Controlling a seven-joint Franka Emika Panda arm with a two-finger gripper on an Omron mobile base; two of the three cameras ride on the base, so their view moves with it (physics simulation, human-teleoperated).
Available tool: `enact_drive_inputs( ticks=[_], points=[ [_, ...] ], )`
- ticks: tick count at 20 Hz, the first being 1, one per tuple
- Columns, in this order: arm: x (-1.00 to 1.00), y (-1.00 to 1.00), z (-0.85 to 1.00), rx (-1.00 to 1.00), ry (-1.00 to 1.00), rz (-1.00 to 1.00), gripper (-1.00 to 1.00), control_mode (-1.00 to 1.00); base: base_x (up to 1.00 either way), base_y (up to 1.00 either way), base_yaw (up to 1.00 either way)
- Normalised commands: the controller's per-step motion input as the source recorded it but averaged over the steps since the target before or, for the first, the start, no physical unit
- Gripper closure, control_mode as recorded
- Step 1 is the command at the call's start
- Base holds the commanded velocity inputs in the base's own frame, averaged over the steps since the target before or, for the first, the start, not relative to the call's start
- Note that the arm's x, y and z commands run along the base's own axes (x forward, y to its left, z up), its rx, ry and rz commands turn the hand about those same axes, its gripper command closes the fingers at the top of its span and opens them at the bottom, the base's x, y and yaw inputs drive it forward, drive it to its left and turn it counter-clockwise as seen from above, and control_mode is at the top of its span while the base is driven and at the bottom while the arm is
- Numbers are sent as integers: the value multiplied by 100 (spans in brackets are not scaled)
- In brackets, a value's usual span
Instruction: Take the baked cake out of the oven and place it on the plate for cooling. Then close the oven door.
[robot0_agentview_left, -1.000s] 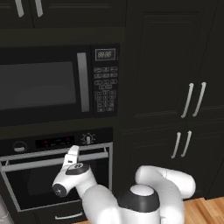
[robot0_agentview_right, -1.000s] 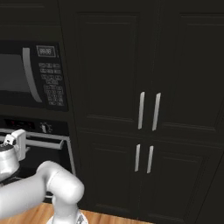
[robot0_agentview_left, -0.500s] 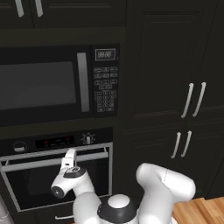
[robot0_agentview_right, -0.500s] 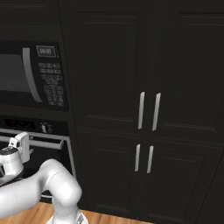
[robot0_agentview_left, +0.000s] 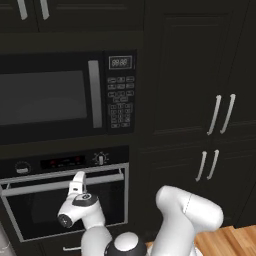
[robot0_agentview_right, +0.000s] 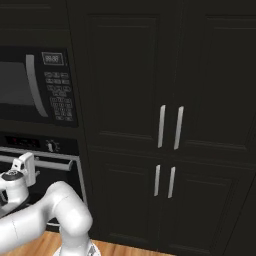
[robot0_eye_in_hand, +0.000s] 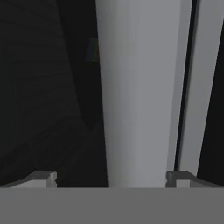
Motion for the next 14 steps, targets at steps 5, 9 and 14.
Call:
enact_drive_inputs(
  ticks=[5,9,14],
  points=[
    [13,5,-25,-3,0,0,100,-100,0,0,0],
    [3,6,-28,-3,0,0,100,-100,0,0,0],
    [-3,0,-33,-2,0,0,100,-100,0,0,0]
  ],
)
